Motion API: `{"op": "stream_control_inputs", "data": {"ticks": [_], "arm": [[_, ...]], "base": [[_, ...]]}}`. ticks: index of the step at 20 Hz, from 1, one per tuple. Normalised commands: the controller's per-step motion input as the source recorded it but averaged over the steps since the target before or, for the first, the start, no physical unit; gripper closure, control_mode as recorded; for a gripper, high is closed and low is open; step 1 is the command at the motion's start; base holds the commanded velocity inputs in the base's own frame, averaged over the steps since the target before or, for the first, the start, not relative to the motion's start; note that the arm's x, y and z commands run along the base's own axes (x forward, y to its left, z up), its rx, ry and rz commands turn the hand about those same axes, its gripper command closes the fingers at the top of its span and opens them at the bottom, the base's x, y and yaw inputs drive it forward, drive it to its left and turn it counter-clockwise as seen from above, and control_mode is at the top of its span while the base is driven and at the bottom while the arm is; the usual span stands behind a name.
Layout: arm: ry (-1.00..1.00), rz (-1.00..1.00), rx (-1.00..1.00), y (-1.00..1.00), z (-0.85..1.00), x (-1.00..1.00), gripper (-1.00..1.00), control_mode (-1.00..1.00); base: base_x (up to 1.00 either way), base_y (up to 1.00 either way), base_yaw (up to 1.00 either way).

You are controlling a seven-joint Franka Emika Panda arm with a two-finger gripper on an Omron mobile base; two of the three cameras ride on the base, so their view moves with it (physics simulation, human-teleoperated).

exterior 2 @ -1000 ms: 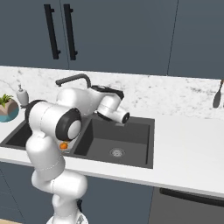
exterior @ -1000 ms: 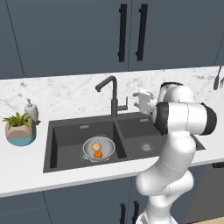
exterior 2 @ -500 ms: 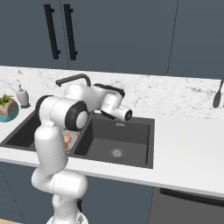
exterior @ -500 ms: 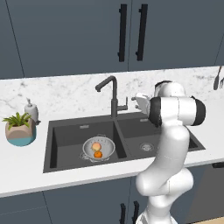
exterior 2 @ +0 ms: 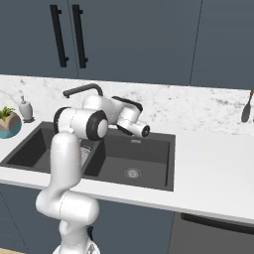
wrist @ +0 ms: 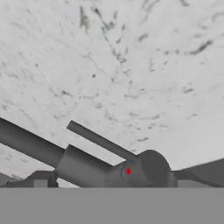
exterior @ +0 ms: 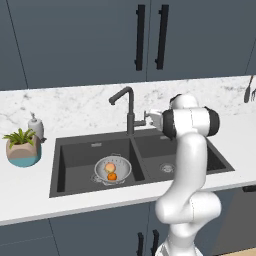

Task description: Put the colander in the sink, put the tangerine, peach in the colander, and turn on the sink faucet and pour water over the colander.

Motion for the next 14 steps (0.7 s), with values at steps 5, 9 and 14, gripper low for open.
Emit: {"op": "stream_control_inputs", "data": {"ticks": [5,9,14], "arm": [[0.00,0.00,0.00,0.02,-0.21,0.51,-1.00,-1.00],[0.00,0.00,0.00,0.19,-0.16,0.34,-1.00,-1.00],[0.00,0.00,0.00,0.30,-0.15,0.21,-1.00,-1.00]], "base": [[0.00,0.00,0.00],[0.00,0.00,0.00],[0.00,0.00,0.00]]}}
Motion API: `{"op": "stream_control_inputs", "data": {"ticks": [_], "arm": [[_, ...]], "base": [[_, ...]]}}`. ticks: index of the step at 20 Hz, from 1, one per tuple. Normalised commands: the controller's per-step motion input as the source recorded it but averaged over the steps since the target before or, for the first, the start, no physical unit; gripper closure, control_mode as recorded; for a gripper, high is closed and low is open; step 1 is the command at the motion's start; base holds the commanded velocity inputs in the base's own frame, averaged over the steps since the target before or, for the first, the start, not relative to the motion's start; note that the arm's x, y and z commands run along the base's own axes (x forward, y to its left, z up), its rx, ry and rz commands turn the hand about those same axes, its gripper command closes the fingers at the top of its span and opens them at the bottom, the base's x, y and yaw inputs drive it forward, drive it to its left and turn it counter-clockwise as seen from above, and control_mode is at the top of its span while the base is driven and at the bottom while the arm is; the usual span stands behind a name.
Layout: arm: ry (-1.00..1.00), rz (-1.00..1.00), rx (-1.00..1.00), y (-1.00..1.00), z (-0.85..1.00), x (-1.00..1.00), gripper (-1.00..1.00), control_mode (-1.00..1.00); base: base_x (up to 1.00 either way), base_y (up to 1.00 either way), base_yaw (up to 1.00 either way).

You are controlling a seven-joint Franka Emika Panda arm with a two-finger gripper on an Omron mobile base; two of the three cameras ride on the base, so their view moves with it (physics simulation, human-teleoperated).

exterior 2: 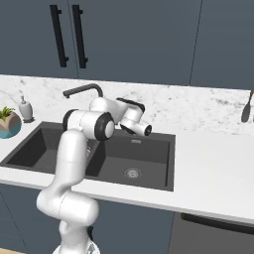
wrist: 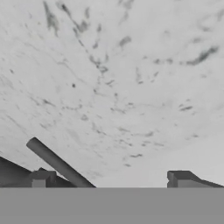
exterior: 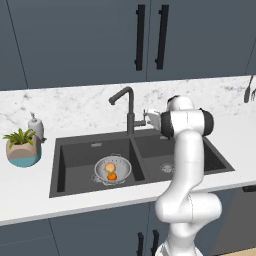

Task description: Put the colander in the sink, put the tangerine, peach in the colander, and turn on the sink faucet and pour water over the colander.

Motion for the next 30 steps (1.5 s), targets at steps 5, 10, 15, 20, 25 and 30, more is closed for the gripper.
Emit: {"op": "stream_control_inputs", "data": {"ticks": [5,10,15,20,25,30], "arm": [[0.00,0.00,0.00,0.35,-0.05,0.07,-1.00,-1.00],[0.00,0.00,0.00,0.26,-0.01,0.00,-1.00,-1.00],[0.00,0.00,0.00,0.09,0.00,0.16,-1.00,-1.00],[0.00,0.00,0.00,0.00,0.00,0.29,-1.00,-1.00],[0.00,-0.03,0.00,0.00,0.00,0.22,1.00,-1.00],[0.00,-0.07,0.00,-0.13,0.00,0.06,1.00,-1.00]], "base": [[0.00,0.00,0.00],[0.00,0.00,0.00],[0.00,0.00,0.00],[0.00,0.00,0.00],[0.00,0.00,0.00],[0.00,0.00,0.00]]}}
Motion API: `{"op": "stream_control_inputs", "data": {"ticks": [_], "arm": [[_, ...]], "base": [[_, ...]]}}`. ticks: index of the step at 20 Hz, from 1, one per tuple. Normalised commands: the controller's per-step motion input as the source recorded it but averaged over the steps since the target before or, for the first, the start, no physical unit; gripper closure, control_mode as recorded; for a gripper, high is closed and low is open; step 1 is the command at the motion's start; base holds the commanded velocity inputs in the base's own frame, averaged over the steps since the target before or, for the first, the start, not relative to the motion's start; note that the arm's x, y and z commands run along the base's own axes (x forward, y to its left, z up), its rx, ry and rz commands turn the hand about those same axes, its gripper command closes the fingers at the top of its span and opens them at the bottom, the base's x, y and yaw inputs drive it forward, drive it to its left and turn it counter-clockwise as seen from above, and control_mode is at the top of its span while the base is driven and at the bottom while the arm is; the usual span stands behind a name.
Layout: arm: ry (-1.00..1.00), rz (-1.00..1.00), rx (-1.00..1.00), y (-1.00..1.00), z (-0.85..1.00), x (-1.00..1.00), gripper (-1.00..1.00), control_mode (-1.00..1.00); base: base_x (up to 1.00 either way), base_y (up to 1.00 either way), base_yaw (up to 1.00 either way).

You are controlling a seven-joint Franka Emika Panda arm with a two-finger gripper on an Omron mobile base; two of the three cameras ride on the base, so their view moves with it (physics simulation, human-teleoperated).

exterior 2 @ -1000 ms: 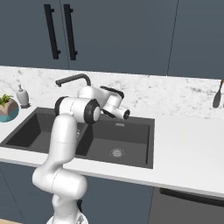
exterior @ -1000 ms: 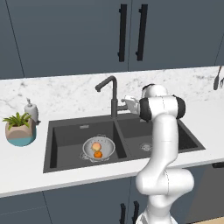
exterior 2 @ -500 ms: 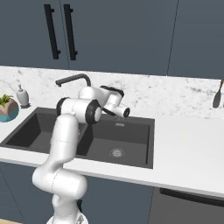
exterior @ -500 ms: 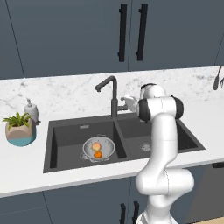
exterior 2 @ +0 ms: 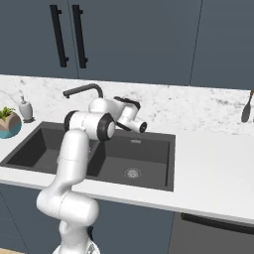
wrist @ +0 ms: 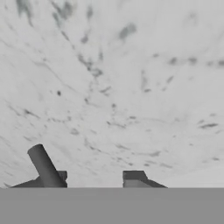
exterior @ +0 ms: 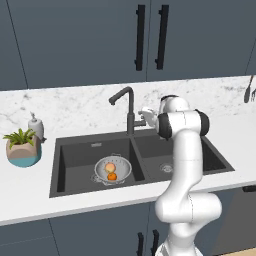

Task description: Put the colander in the sink, put the tangerine, peach in the colander, and turn on the sink faucet and pour water over the colander.

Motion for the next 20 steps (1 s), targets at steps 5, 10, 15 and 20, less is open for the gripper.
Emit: {"op": "stream_control_inputs", "data": {"ticks": [5,10,15,20], "arm": [[0.02,-0.11,0.00,-0.33,0.00,0.00,1.00,-1.00],[0.03,-0.17,0.00,-0.65,-0.01,0.00,1.00,-1.00],[0.08,-0.19,0.00,-0.85,-0.03,0.00,1.00,-1.00],[0.11,-0.18,0.02,-0.97,-0.03,0.00,1.00,-1.00]], "base": [[0.00,0.00,0.00],[0.00,0.00,0.00],[0.00,0.00,0.00],[0.00,0.00,0.00]]}}
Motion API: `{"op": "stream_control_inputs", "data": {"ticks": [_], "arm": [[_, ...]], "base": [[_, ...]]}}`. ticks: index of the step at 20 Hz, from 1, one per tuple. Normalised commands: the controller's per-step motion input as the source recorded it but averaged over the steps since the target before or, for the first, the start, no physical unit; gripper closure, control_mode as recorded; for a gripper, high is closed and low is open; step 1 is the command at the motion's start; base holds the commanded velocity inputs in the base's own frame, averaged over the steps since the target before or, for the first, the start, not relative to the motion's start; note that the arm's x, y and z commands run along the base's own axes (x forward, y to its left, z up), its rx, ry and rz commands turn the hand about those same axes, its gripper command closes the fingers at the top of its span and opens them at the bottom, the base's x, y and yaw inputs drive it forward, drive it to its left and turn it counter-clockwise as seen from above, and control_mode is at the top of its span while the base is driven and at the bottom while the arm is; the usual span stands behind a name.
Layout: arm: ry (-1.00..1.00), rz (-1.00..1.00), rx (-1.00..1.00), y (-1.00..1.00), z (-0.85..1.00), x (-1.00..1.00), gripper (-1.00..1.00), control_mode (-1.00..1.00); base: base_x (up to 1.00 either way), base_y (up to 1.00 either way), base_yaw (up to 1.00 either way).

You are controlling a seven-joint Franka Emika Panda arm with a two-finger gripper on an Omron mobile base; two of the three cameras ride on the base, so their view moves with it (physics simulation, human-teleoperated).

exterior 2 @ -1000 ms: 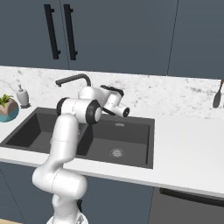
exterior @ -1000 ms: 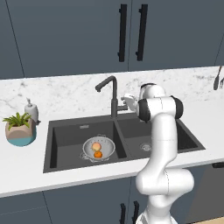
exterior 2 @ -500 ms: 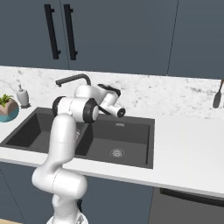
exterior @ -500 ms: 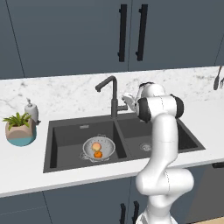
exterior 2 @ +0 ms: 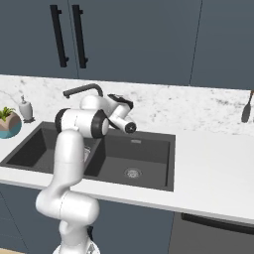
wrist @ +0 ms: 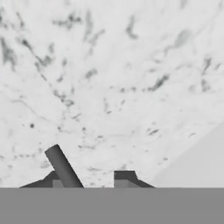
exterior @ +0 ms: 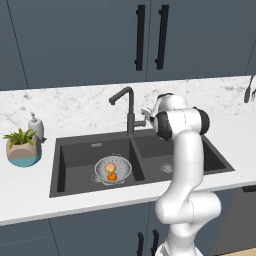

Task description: Put the colander in the sink, put the tangerine, peach in the colander, and turn on the sink faucet and pour water over the colander.

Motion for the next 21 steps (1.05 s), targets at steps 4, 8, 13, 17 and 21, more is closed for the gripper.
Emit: {"op": "stream_control_inputs", "data": {"ticks": [4,8,13,17,21], "arm": [[0.14,-0.17,0.05,-0.99,-0.07,0.00,1.00,-1.00],[0.16,-0.15,0.09,-1.00,-0.12,0.00,1.00,-1.00],[0.15,-0.12,0.10,-0.96,-0.08,0.00,1.00,-1.00],[0.09,-0.08,0.11,-0.62,0.00,-0.03,1.00,-1.00],[0.01,-0.01,0.11,-0.34,0.00,-0.20,1.00,-1.00]], "base": [[0.00,0.00,0.00],[0.00,0.00,0.00],[0.00,0.00,0.00],[0.00,0.00,0.00],[0.00,0.00,0.00]]}}
